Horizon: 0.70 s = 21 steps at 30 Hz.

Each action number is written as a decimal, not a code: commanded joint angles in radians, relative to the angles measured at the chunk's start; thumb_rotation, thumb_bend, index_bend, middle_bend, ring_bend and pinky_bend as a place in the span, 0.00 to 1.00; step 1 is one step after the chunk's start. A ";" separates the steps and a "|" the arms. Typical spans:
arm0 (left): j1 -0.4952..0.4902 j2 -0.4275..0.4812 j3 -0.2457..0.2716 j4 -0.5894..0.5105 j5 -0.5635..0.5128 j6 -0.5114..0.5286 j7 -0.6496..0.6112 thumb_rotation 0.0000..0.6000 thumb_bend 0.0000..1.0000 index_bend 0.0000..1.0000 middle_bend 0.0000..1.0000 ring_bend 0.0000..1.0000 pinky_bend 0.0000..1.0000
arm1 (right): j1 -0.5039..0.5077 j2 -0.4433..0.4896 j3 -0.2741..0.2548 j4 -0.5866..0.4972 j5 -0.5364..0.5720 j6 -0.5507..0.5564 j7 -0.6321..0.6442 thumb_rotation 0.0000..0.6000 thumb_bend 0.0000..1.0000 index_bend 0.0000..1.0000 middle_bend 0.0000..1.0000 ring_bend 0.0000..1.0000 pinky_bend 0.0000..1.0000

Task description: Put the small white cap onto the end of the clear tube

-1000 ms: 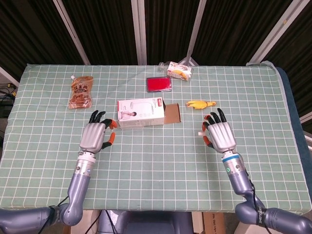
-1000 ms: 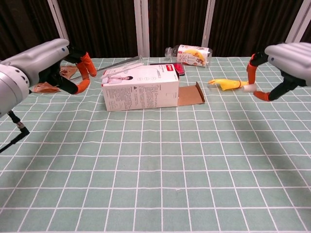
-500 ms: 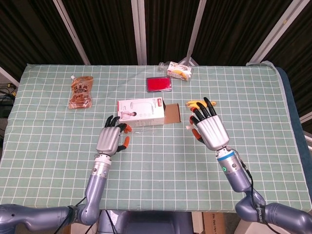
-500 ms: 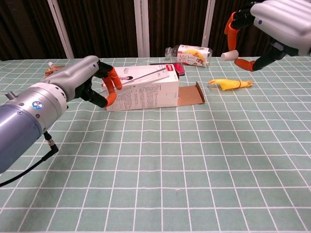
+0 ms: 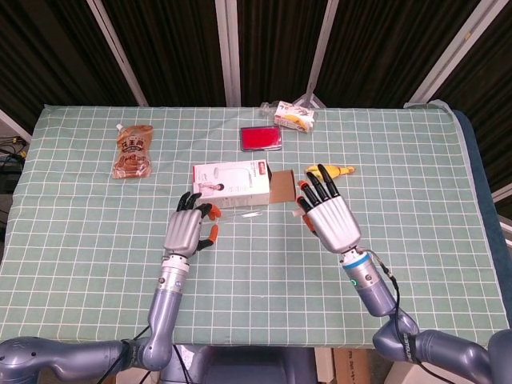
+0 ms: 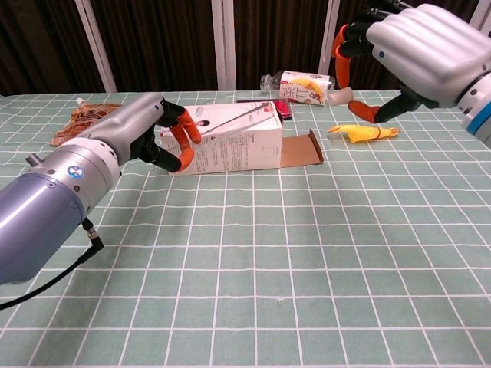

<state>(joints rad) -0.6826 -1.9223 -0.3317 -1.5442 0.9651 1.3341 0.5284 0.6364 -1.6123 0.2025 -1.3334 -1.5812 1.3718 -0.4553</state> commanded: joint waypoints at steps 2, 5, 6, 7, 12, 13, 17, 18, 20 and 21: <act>-0.003 -0.019 -0.024 -0.017 -0.036 0.018 0.034 1.00 0.71 0.51 0.52 0.12 0.00 | 0.009 -0.029 0.005 0.040 -0.013 0.017 -0.022 1.00 0.46 0.58 0.29 0.17 0.00; -0.004 -0.027 -0.038 -0.029 -0.059 0.030 0.054 1.00 0.71 0.51 0.52 0.12 0.00 | 0.013 -0.054 0.012 0.070 -0.008 0.023 -0.030 1.00 0.46 0.58 0.29 0.17 0.00; -0.004 -0.030 -0.042 -0.034 -0.068 0.034 0.062 1.00 0.71 0.51 0.52 0.12 0.01 | 0.015 -0.064 0.017 0.079 -0.002 0.024 -0.032 1.00 0.46 0.58 0.29 0.17 0.00; -0.004 -0.033 -0.047 -0.039 -0.077 0.039 0.069 1.00 0.71 0.51 0.52 0.12 0.01 | 0.017 -0.073 0.021 0.089 0.002 0.024 -0.035 1.00 0.46 0.58 0.29 0.17 0.00; -0.006 -0.039 -0.067 -0.053 -0.111 0.057 0.102 1.00 0.71 0.51 0.53 0.13 0.01 | 0.035 -0.099 0.037 0.128 0.010 0.019 -0.048 1.00 0.46 0.58 0.29 0.17 0.00; -0.007 -0.039 -0.072 -0.055 -0.118 0.060 0.108 1.00 0.71 0.51 0.53 0.13 0.01 | 0.039 -0.103 0.041 0.133 0.011 0.020 -0.050 1.00 0.46 0.58 0.29 0.17 0.00; -0.017 -0.045 -0.095 -0.067 -0.155 0.070 0.145 1.00 0.71 0.51 0.53 0.13 0.01 | 0.053 -0.117 0.053 0.155 0.016 0.018 -0.059 1.00 0.46 0.58 0.29 0.17 0.00; -0.021 -0.047 -0.103 -0.072 -0.167 0.072 0.153 1.00 0.71 0.51 0.53 0.13 0.01 | 0.056 -0.121 0.055 0.159 0.017 0.017 -0.059 1.00 0.46 0.58 0.29 0.17 0.00; -0.027 -0.050 -0.112 -0.078 -0.180 0.075 0.165 1.00 0.71 0.51 0.53 0.13 0.01 | 0.062 -0.125 0.055 0.165 0.014 0.016 -0.061 1.00 0.46 0.58 0.29 0.17 0.00; -0.031 -0.052 -0.115 -0.080 -0.186 0.076 0.172 1.00 0.71 0.51 0.53 0.13 0.01 | 0.065 -0.127 0.054 0.170 0.012 0.015 -0.063 1.00 0.46 0.58 0.29 0.17 0.00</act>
<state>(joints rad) -0.7083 -1.9713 -0.4410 -1.6197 0.7860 1.4073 0.6934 0.6997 -1.7380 0.2570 -1.1654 -1.5680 1.3878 -0.5166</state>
